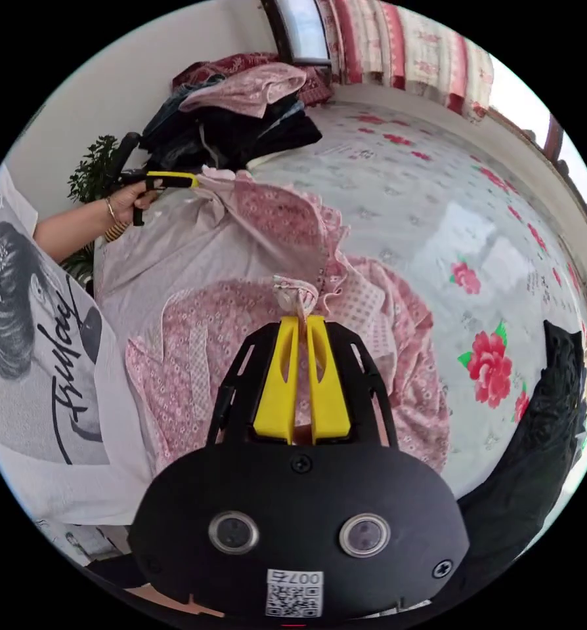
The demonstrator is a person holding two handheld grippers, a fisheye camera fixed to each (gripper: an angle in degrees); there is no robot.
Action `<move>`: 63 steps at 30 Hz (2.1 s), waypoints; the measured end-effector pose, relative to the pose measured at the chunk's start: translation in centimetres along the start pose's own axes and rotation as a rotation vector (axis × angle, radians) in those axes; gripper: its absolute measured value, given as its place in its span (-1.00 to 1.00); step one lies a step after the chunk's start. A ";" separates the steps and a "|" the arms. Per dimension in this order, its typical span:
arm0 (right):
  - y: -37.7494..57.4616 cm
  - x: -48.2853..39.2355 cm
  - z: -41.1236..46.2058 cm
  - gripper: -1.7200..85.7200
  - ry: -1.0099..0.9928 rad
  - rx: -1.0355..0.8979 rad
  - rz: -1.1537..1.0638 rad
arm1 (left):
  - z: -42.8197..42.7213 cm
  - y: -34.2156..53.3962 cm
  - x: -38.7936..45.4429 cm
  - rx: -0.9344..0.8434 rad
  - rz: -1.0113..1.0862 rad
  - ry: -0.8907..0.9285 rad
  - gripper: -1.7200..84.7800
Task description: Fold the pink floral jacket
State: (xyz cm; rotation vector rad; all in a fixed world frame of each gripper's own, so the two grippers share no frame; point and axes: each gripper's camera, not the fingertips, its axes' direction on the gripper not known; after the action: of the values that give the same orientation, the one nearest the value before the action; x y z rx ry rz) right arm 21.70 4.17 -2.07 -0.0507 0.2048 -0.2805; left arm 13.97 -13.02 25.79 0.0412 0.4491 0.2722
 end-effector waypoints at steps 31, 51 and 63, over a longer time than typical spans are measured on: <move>-23.0 17.4 0.4 -0.92 0.001 0.279 0.399 | 15.3 -19.5 0.5 -0.088 -0.009 0.006 -0.82; 6.7 17.5 3.8 -0.87 0.170 -0.150 0.809 | 13.1 1.7 9.7 -0.298 0.022 0.259 -0.78; 7.9 21.4 -7.3 -0.83 0.365 0.128 0.978 | 13.1 5.3 15.8 -0.339 0.228 0.244 -0.74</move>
State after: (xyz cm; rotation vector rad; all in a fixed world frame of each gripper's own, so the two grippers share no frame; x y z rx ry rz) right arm 42.45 5.61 -13.99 0.2279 0.5440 0.6793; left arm 31.97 -3.37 31.44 -0.2765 0.6365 0.5787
